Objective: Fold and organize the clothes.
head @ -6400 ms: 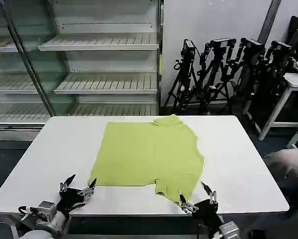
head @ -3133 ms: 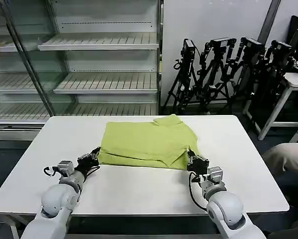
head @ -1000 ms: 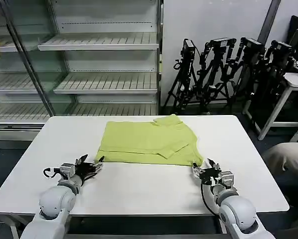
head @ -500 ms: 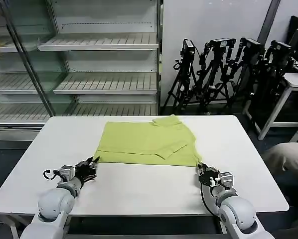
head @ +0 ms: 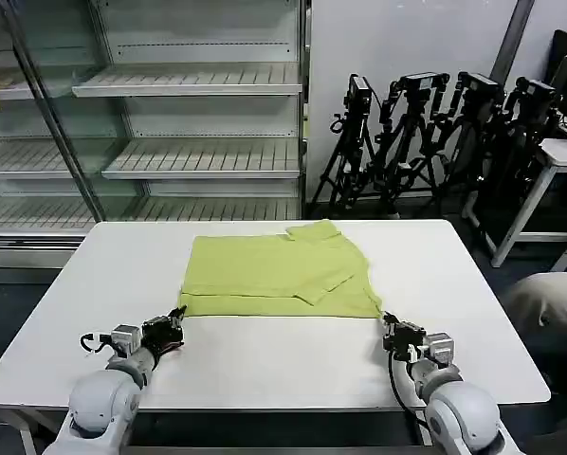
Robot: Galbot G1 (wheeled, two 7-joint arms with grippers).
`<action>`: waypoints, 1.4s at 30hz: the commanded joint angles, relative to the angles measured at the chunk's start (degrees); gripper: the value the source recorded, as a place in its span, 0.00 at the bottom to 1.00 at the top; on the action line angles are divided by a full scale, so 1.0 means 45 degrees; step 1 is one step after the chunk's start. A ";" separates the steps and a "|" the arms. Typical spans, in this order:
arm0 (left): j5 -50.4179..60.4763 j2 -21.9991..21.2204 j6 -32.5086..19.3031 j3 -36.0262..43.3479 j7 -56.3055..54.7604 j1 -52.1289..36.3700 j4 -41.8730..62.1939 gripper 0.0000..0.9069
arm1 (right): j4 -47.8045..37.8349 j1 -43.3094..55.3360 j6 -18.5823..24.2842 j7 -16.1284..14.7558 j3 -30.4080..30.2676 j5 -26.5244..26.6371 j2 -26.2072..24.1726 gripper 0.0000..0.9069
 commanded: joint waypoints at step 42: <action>0.0041 0.0447 0.0014 -0.0157 0.0335 -0.0213 -0.0100 0.01 | -0.2952 0.2769 -0.0260 -0.0097 -0.1528 -0.0091 0.0952 0.00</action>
